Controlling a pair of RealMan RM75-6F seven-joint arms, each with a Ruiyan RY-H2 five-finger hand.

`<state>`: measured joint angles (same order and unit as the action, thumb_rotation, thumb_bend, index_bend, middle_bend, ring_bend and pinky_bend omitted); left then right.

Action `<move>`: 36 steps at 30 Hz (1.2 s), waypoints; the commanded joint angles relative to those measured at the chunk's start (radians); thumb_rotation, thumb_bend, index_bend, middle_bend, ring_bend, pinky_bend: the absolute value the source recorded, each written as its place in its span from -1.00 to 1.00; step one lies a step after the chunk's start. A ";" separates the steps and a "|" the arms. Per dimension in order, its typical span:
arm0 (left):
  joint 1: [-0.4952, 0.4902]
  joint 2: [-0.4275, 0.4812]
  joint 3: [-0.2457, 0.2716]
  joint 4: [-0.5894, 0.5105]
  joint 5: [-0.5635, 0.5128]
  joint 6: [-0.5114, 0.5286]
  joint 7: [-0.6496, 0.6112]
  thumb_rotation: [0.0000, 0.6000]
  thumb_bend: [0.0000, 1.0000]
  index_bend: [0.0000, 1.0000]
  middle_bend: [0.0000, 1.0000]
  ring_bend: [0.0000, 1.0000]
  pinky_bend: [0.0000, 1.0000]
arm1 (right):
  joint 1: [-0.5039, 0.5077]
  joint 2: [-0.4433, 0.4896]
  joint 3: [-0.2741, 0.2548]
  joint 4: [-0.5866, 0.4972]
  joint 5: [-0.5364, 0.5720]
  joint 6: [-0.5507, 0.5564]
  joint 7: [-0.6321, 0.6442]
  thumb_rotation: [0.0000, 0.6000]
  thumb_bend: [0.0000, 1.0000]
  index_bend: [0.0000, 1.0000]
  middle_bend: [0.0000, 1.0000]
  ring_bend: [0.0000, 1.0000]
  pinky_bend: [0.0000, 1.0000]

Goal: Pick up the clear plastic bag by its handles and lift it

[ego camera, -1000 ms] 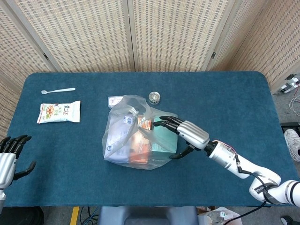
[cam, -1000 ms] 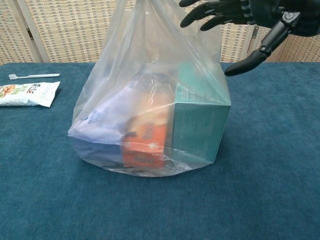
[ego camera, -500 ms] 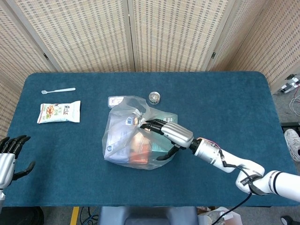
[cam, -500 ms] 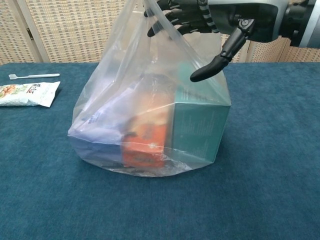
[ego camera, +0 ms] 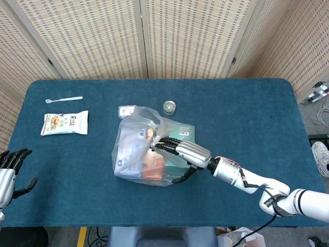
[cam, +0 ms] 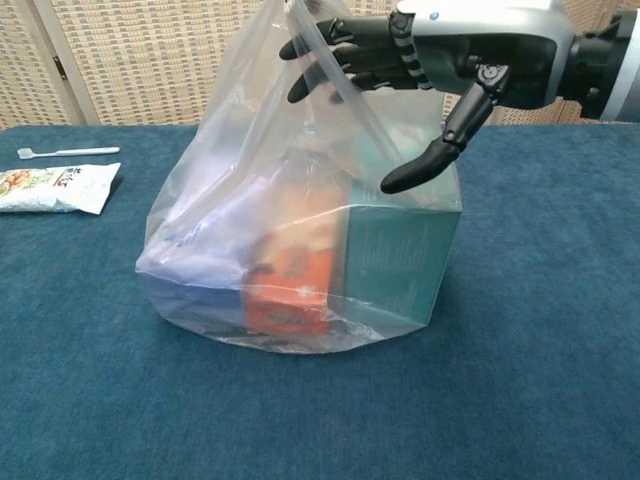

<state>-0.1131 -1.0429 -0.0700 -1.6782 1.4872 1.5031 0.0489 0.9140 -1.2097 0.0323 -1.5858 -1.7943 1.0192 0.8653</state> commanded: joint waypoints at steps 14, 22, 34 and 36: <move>-0.001 0.000 -0.001 -0.005 0.002 0.000 0.007 1.00 -0.51 -0.67 -0.70 -0.69 -0.87 | 0.003 -0.052 -0.008 0.043 -0.013 0.109 0.119 1.00 -0.98 -0.78 -0.62 -0.95 -0.80; 0.001 0.004 0.001 -0.013 0.006 0.003 0.012 1.00 -0.51 -0.67 -0.70 -0.69 -0.87 | 0.036 -0.113 0.012 0.088 -0.004 0.131 0.208 1.00 -0.98 -0.78 -0.62 -0.95 -0.80; 0.003 0.007 0.002 -0.012 0.010 0.004 0.012 1.00 -0.51 -0.67 -0.70 -0.69 -0.86 | -0.020 -0.132 -0.010 0.140 0.032 0.217 0.247 1.00 -0.98 -0.78 -0.62 -0.95 -0.80; 0.001 0.006 0.002 -0.012 0.011 0.002 0.013 1.00 -0.51 -0.67 -0.70 -0.69 -0.87 | -0.034 -0.135 -0.012 0.148 0.046 0.225 0.248 1.00 -0.98 -0.78 -0.62 -0.95 -0.80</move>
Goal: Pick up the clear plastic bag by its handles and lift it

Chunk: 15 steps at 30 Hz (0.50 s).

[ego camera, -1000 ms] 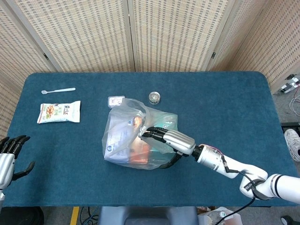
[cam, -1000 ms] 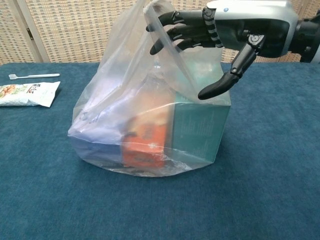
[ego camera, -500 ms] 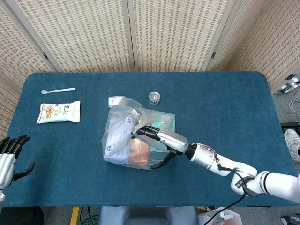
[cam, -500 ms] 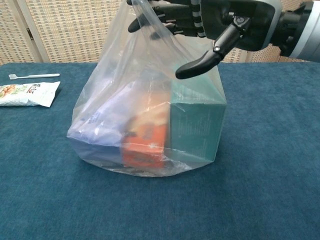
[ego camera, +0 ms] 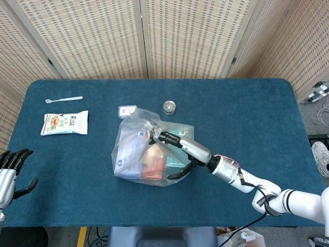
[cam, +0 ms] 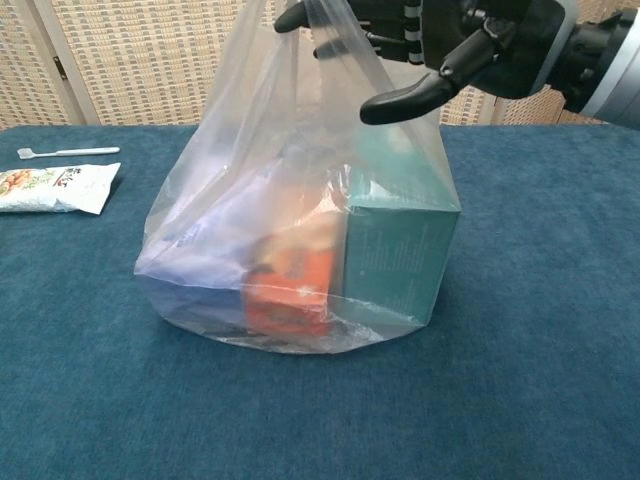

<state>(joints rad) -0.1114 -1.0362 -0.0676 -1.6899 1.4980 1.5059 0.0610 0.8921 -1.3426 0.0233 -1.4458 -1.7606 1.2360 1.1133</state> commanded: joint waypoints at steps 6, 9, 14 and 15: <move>-0.007 0.000 -0.001 -0.008 0.004 -0.006 0.011 1.00 -0.51 -0.67 -0.70 -0.69 -0.87 | -0.052 -0.043 0.018 0.049 0.063 0.049 -0.002 1.00 -0.98 -0.78 -0.62 -0.95 -0.80; -0.008 0.003 -0.001 -0.009 0.004 -0.009 0.012 1.00 -0.51 -0.67 -0.70 -0.69 -0.87 | -0.062 -0.060 0.027 0.064 0.072 0.063 -0.001 1.00 -0.98 -0.81 -0.62 -0.95 -0.80; -0.011 0.009 -0.002 -0.017 0.008 -0.011 0.019 1.00 -0.51 -0.67 -0.70 -0.69 -0.86 | -0.056 -0.076 0.039 0.085 0.078 0.051 0.019 1.00 -0.98 -0.82 -0.62 -0.95 -0.80; -0.011 0.010 -0.001 -0.017 0.008 -0.010 0.018 1.00 -0.51 -0.67 -0.70 -0.69 -0.87 | -0.053 -0.068 0.030 0.085 0.068 0.041 0.014 1.00 -0.98 -0.82 -0.62 -0.95 -0.80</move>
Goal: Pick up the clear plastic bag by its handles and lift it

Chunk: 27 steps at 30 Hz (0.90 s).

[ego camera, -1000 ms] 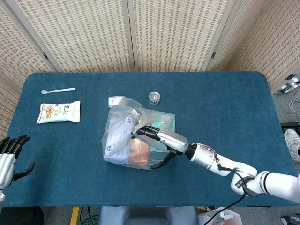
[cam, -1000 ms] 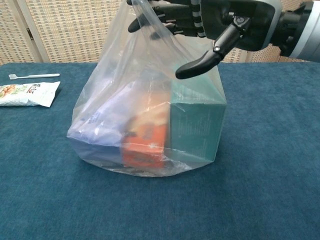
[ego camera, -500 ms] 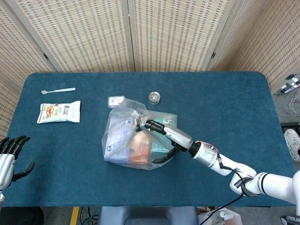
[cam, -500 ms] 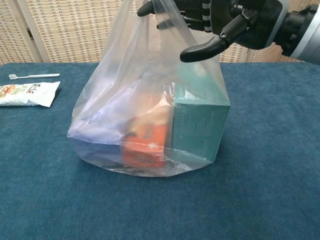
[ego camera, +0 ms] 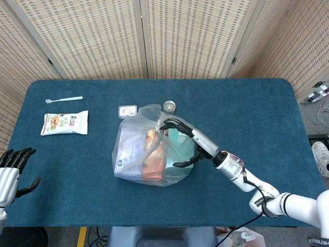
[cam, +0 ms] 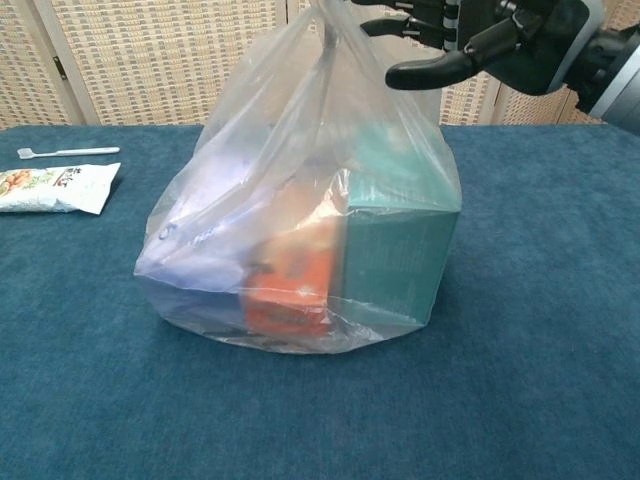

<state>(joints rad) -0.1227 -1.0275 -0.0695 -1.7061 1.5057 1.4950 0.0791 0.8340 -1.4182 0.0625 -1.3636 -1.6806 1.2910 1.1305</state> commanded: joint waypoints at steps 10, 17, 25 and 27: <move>0.003 0.001 0.004 0.001 -0.002 0.000 -0.001 1.00 -0.51 -0.67 -0.70 -0.69 -0.87 | 0.032 0.085 -0.064 -0.040 -0.060 -0.104 -0.063 1.00 -0.98 -0.82 -0.62 -0.95 -0.80; 0.009 0.006 0.003 0.001 -0.003 0.008 -0.003 1.00 -0.51 -0.67 -0.70 -0.69 -0.87 | 0.077 0.096 -0.061 -0.065 -0.060 -0.184 -0.112 1.00 -0.98 -0.82 -0.62 -0.95 -0.80; 0.010 0.010 0.004 -0.003 -0.001 0.011 -0.004 1.00 -0.51 -0.67 -0.70 -0.69 -0.87 | 0.148 0.108 -0.041 -0.112 -0.049 -0.282 -0.141 1.00 -0.98 -0.82 -0.87 -1.00 -0.99; 0.011 0.011 0.004 -0.004 0.001 0.013 -0.005 1.00 -0.51 -0.67 -0.70 -0.69 -0.87 | 0.153 0.101 -0.032 -0.114 -0.040 -0.283 -0.139 1.00 -0.99 -0.82 -0.92 -1.00 -1.00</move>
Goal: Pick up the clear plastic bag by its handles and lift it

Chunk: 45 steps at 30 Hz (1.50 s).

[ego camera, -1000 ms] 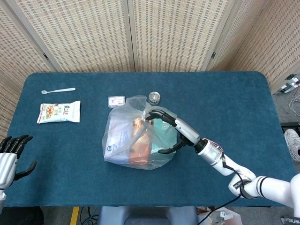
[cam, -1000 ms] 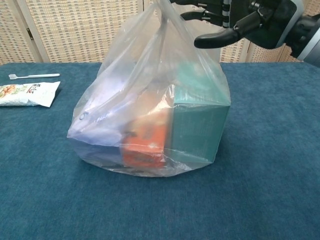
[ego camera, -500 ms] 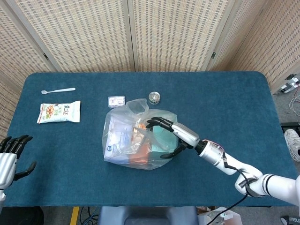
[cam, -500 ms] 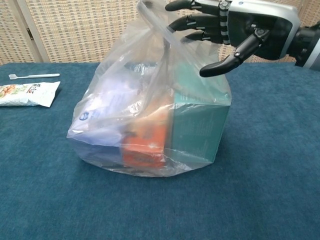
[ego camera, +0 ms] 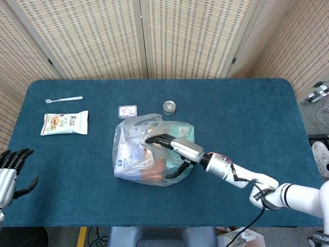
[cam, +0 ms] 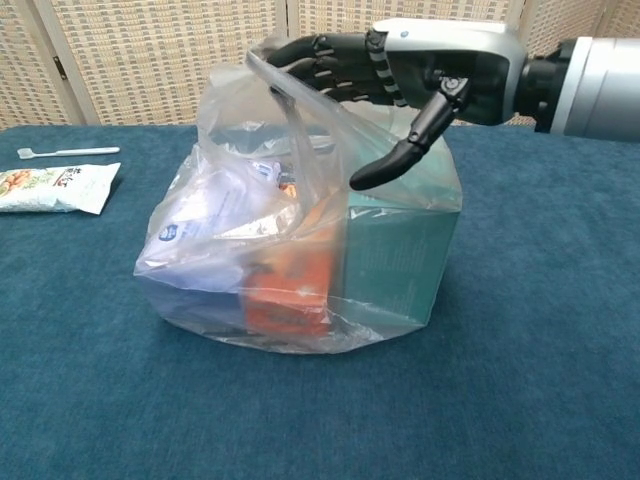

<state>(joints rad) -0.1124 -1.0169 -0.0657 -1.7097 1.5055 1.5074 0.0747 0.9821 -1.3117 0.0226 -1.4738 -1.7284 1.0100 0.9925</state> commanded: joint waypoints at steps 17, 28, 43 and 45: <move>0.006 0.006 0.003 -0.003 0.012 0.011 -0.006 1.00 -0.51 -0.67 -0.70 -0.69 -0.87 | -0.083 -0.052 0.064 0.027 0.070 0.173 -0.017 1.00 -1.00 -1.00 -1.00 -1.00 -1.00; -0.004 0.016 0.003 -0.001 0.015 -0.006 -0.018 1.00 -0.51 -0.67 -0.70 -0.69 -0.87 | -0.161 -0.113 0.104 0.052 0.112 0.298 0.057 1.00 -1.00 -1.00 -1.00 -1.00 -1.00; 0.007 0.026 0.009 -0.011 0.027 0.013 -0.020 1.00 -0.51 -0.67 -0.70 -0.69 -0.87 | -0.068 -0.109 0.117 0.044 0.074 0.201 0.621 1.00 -1.00 -1.00 -0.96 -1.00 -1.00; 0.010 0.028 0.010 -0.012 0.027 0.017 -0.021 1.00 -0.51 -0.67 -0.70 -0.69 -0.87 | -0.058 -0.099 0.115 0.039 0.076 0.184 0.664 1.00 -1.00 -1.00 -0.89 -1.00 -1.00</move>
<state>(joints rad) -0.1024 -0.9893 -0.0562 -1.7214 1.5328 1.5241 0.0541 0.9006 -1.4233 0.1378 -1.4282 -1.6486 1.2248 1.6026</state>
